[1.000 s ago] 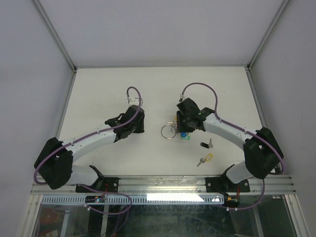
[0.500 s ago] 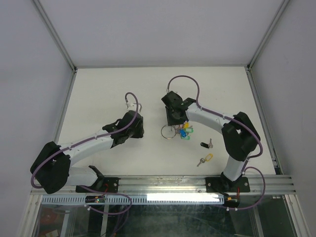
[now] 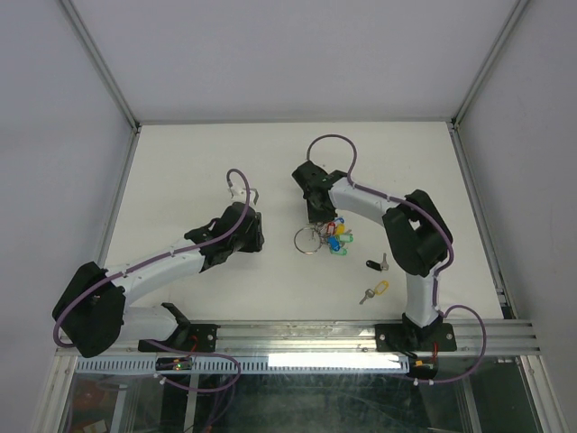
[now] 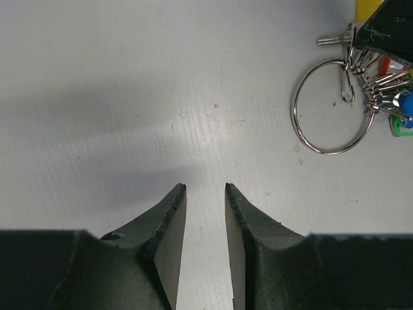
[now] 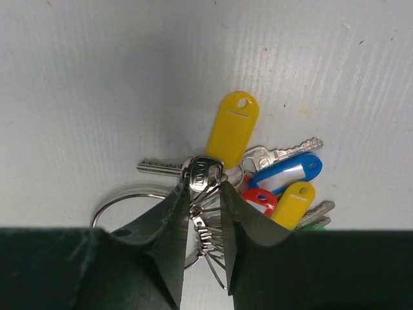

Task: Put the keys on the keyring

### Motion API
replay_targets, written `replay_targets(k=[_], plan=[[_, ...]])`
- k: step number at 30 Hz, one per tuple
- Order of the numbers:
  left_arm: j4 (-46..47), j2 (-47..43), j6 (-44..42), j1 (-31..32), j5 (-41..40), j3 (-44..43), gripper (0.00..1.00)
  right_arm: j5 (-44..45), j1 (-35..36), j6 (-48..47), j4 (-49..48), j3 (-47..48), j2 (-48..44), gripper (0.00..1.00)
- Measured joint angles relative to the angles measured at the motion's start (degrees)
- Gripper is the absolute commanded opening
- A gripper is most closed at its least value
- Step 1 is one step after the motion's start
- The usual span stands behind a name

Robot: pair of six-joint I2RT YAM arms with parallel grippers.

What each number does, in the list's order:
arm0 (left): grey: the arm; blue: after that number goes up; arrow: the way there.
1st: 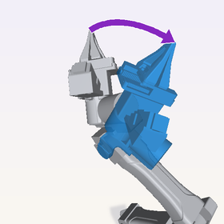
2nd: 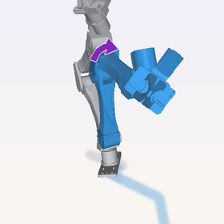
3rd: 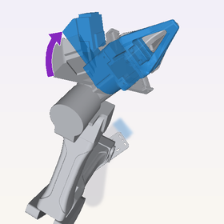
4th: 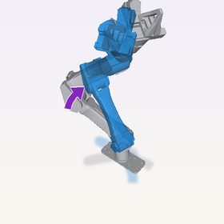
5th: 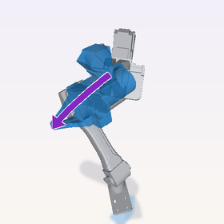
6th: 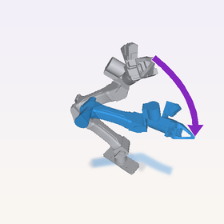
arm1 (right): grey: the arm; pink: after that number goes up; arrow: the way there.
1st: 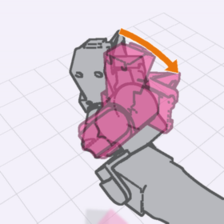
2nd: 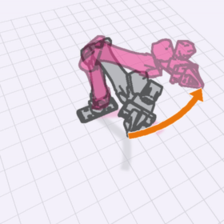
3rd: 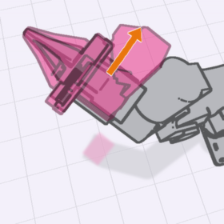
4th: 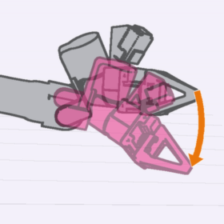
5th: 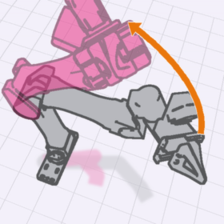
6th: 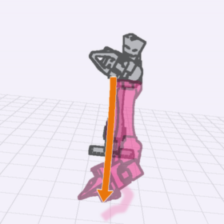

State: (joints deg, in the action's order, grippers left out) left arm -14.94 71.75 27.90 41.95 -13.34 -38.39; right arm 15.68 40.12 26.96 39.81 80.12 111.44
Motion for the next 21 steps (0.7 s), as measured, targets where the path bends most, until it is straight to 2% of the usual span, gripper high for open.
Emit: replay_targets(k=[21], plan=[[0.0,0.0,0.0,0.0,0.15,0.0,0.29,-2.32,-0.76,-0.04,-2.27,0.0,0.28,0.26]])
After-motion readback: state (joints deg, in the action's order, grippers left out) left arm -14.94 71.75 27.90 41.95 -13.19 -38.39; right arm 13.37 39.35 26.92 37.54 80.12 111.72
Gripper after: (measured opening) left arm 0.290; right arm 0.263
